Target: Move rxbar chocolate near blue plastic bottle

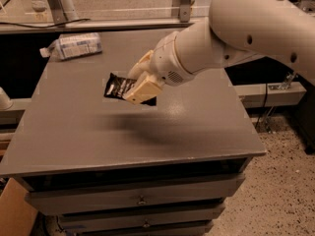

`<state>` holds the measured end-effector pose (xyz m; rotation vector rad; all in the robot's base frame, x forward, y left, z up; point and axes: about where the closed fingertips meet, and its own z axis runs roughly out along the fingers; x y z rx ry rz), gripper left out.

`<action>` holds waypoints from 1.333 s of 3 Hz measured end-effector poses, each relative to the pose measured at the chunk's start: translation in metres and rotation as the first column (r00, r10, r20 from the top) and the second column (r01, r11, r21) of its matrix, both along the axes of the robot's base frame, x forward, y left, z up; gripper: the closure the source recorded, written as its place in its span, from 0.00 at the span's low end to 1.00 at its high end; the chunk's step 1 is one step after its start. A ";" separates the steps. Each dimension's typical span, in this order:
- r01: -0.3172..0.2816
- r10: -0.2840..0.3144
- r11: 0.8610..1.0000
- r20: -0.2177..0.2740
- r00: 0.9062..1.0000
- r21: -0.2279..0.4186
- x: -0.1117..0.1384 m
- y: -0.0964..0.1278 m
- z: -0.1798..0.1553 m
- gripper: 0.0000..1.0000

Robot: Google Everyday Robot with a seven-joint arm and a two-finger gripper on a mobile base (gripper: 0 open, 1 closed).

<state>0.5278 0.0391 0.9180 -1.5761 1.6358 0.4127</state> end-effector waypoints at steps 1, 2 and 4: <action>0.000 0.000 1.000 0.000 1.000 0.000 0.000 0.000 0.000 1.00; 0.004 -0.004 1.000 0.005 1.000 -0.006 0.012 0.009 -0.004 1.00; 0.039 -0.040 0.999 -0.025 0.999 -0.005 0.090 0.037 -0.034 1.00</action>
Offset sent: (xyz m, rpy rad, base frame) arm 0.0324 0.0183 -0.0117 -0.0121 -0.0071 -0.0175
